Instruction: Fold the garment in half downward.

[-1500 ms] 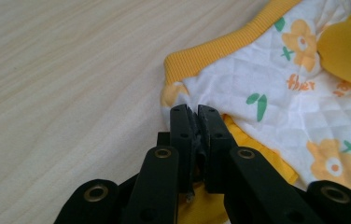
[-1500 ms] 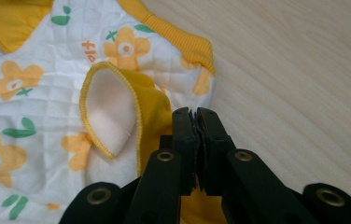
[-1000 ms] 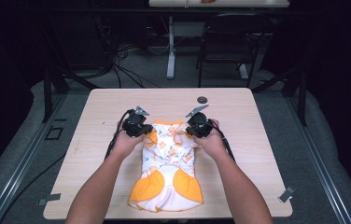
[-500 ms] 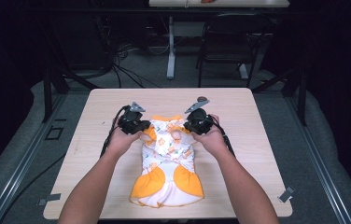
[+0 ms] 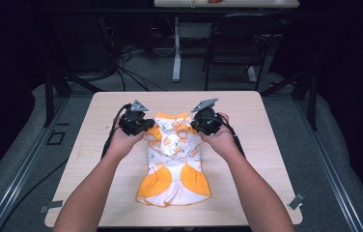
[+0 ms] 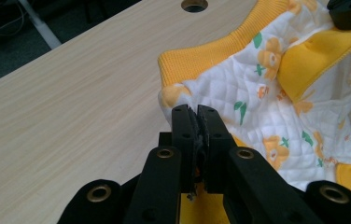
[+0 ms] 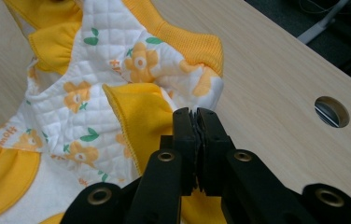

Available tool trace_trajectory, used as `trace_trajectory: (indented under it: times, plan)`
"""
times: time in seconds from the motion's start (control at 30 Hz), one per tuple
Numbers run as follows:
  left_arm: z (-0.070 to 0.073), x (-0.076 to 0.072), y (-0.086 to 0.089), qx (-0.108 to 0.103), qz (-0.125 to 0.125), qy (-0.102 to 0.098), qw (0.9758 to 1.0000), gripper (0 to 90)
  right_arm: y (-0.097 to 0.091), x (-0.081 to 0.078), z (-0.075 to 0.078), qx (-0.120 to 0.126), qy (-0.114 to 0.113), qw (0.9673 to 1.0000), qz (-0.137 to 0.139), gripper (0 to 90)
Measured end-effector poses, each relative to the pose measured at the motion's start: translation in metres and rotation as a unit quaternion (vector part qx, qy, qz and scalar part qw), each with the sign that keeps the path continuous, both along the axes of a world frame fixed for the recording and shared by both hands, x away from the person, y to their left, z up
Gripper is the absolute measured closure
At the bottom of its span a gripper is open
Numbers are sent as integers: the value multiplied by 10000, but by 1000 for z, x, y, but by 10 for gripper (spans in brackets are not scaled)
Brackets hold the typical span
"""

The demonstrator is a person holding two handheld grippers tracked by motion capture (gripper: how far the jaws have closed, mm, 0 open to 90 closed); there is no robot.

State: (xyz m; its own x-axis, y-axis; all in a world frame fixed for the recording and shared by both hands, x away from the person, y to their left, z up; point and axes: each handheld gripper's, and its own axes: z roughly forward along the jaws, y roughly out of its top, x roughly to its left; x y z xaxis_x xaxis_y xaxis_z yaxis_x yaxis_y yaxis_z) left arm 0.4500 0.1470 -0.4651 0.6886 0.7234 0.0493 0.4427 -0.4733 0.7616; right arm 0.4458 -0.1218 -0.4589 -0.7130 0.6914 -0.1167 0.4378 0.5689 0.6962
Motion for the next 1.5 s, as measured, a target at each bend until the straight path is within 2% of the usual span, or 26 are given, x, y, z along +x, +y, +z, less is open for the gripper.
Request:
trace_trajectory:
  times: [0.67, 0.83, 0.87, 1.07, 1.23, 1.5]
  plan:
    - [27, -6, 2, -59, 12, -480, 9988, 867, 1, -4, 24, 57, -350, 9993, 106, 870]
    - [29, -9, 2, -8, -86, -504, 9987, 867, 1, -7, 29, 28, -463, 9988, 178, 870]
    - [29, -9, 2, 0, -101, -496, 9987, 867, 2, -9, 28, -67, -490, 9986, 199, 870]
    - [25, -15, -2, 152, -258, -572, 9979, 867, 4, -15, 22, -202, -558, 9978, 310, 869]
    - [20, -21, -4, 192, -430, -599, 9971, 867, 4, -23, 14, -402, -625, 9963, 441, 869]
    - [10, -29, 1, 249, -505, -585, 9967, 867, 0, -31, 6, -410, -636, 9956, 546, 869]
